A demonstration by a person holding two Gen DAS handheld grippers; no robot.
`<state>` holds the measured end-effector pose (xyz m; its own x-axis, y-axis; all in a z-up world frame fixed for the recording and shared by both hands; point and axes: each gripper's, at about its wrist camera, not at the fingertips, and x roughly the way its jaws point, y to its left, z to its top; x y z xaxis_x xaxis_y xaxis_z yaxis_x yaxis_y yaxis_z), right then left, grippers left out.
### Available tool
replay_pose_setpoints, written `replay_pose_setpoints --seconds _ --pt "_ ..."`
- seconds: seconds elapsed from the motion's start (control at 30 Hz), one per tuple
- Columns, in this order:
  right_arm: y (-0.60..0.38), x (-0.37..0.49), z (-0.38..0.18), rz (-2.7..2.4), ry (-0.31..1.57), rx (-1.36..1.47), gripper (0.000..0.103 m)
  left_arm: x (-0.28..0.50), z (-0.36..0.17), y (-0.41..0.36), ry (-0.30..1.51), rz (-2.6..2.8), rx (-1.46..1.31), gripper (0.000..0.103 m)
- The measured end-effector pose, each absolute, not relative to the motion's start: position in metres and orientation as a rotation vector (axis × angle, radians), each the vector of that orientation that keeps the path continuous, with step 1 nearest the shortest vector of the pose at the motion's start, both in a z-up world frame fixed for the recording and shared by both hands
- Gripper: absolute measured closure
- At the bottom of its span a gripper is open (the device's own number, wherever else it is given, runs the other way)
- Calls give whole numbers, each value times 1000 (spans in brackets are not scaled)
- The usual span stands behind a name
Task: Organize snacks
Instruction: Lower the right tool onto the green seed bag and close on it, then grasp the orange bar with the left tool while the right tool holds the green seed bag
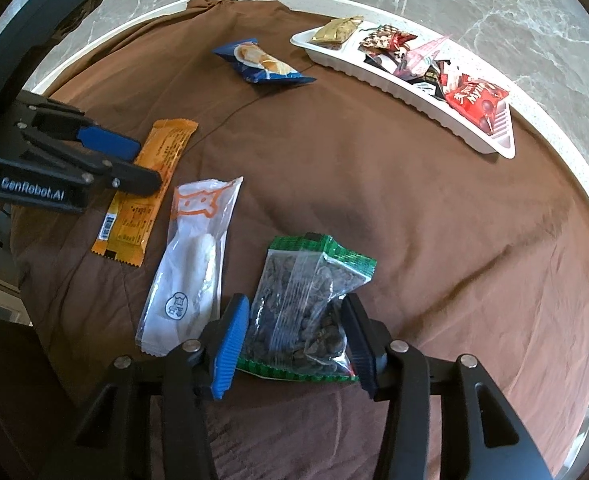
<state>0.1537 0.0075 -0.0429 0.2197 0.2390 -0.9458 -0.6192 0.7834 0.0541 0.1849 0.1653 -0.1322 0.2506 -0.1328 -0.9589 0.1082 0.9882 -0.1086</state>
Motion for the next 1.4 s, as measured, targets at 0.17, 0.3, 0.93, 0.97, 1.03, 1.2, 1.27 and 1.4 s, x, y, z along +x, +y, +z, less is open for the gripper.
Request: replay_pose_setpoints --seconds 0.17,0.3,0.93,0.97,1.03,1.2,1.27,1.4 --pt "8 156 -44 620 1212 -359 51 183 -133 148 1296 -152 49 51" --pt "4 157 -44 624 1205 -335 58 178 -134 142 1268 -152 87 51" --pt "-32 184 -33 632 1252 -21 73 177 -128 168 1257 -185 -69 81" --pt "-34 186 -33 631 1257 1 73 177 -127 169 1258 -188 -73 82" --pt "-36 189 -32 629 1259 22 73 179 -125 171 1254 -190 -90 83" --pt "-36 192 -28 625 1252 26 73 183 -127 168 1263 -203 -81 83" --pt "-36 192 -28 622 1247 13 73 185 -130 166 1270 -203 -78 83" --pt "-32 192 -31 627 1255 -11 73 192 -132 159 1275 -214 -61 83"
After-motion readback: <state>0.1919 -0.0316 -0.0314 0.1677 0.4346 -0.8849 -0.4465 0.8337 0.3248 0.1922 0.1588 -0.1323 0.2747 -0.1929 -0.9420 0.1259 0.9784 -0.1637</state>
